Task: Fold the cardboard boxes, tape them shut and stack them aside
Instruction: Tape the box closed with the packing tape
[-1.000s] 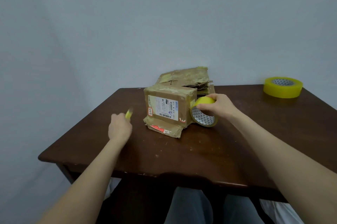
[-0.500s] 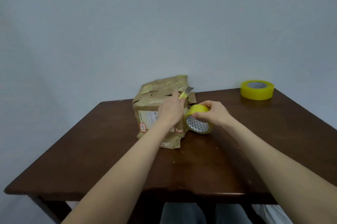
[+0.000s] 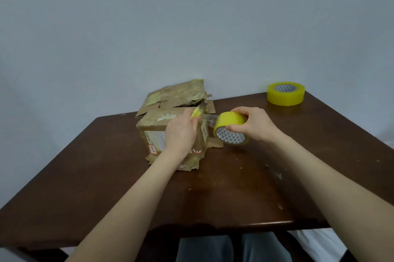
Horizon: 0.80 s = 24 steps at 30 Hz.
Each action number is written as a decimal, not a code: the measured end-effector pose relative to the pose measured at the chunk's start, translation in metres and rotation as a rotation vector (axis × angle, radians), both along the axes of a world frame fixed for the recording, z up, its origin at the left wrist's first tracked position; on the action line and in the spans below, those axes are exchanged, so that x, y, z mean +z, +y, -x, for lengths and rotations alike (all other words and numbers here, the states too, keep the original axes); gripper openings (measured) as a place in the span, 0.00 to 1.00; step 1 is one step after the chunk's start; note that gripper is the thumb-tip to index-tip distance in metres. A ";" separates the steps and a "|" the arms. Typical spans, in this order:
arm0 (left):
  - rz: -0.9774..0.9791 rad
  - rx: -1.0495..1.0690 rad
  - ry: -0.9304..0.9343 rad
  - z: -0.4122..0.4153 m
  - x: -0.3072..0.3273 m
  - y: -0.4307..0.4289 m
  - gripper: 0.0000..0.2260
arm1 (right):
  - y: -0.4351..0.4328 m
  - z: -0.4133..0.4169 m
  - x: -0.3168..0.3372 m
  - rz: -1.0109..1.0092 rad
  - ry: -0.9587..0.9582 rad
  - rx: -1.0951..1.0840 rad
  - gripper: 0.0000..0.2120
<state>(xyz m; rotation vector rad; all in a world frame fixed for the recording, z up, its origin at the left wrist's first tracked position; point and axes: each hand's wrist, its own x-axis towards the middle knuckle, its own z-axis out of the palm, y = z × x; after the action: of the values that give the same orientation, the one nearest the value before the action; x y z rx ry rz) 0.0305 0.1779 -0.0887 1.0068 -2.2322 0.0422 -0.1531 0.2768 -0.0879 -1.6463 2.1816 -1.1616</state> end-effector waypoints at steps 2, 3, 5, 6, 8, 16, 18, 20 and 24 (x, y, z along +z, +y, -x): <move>-0.026 -0.010 0.015 0.000 0.003 0.001 0.14 | 0.001 -0.006 -0.007 0.009 -0.016 -0.004 0.25; -0.031 -0.020 0.019 0.000 0.005 0.003 0.13 | 0.001 -0.007 -0.009 0.011 -0.020 -0.007 0.25; -0.004 -0.045 0.050 -0.001 0.008 0.009 0.12 | 0.003 -0.007 -0.013 0.018 -0.021 -0.012 0.25; 0.050 -0.056 0.072 -0.002 0.010 0.013 0.11 | 0.004 -0.007 -0.013 0.021 -0.021 -0.016 0.25; 0.215 -0.069 0.082 0.000 0.012 0.022 0.09 | 0.005 -0.006 -0.013 0.026 -0.026 -0.027 0.26; 0.090 -0.053 -0.085 0.010 0.000 0.026 0.11 | 0.010 -0.012 -0.010 0.079 -0.030 -0.038 0.26; 0.077 -0.060 -0.053 0.005 -0.002 0.025 0.11 | 0.011 -0.014 -0.010 0.108 -0.010 -0.036 0.26; 0.070 -0.039 -0.057 0.003 0.000 0.025 0.11 | 0.010 -0.018 -0.008 0.121 -0.001 -0.037 0.24; 0.048 -0.028 -0.074 0.002 -0.001 0.026 0.09 | 0.010 -0.021 -0.010 0.129 0.021 -0.051 0.24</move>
<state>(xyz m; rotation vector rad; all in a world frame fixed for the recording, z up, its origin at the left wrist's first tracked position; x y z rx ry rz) 0.0286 0.2039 -0.0898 0.9620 -2.3006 0.1222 -0.1322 0.2872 -0.0980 -1.6683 2.2157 -1.3312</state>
